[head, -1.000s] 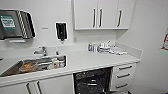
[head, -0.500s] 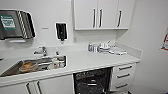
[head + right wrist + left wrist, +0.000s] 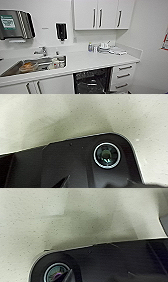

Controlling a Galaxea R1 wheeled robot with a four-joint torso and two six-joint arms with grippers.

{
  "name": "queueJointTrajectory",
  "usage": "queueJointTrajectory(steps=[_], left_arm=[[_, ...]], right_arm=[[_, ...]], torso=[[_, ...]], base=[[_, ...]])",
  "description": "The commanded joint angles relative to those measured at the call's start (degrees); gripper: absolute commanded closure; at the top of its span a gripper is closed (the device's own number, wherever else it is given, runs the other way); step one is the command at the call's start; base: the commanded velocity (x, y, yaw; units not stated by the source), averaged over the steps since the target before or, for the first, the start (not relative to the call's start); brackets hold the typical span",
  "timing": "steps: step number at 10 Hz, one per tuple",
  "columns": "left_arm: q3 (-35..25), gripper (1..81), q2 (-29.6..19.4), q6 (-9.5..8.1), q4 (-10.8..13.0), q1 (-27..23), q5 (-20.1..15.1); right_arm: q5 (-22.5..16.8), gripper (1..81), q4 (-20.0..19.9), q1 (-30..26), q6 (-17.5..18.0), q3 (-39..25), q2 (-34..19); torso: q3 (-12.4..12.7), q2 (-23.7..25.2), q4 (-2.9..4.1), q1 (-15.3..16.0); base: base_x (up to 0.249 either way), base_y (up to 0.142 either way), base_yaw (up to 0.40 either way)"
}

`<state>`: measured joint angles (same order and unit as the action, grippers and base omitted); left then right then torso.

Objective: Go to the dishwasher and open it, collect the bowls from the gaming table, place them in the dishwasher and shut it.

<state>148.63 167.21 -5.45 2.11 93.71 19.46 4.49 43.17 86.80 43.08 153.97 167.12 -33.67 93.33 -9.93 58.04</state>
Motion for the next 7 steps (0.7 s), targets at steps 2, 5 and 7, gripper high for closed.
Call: queueJointTrajectory(steps=[2,5,7], left_arm=[[2.3,1.0,1.6,0.00,-3.1,-2.2,-2.3],[3.4,1.0,3.0,0.09,-5.0,-2.7,-4.3],[3.4,1.0,3.1,0.09,-4.9,-3.0,-5.7]], right_arm=[[-2.8,1.0,0.2,-3.0,0.2,5.0,3.5],[-2.8,1.0,0.2,-3.0,0.2,7.3,4.8],[-2.9,1.0,0.2,-2.8,0.0,7.4,5.2]], torso=[[0.0,0.0,0.00,0.0],[0.0,0.0,0.00,0.0],[0.0,-5.7,0.00,-3.7]], base=[[0.000,0.000,0.000],[0.000,0.000,0.000],[0.000,0.000,0.000]])
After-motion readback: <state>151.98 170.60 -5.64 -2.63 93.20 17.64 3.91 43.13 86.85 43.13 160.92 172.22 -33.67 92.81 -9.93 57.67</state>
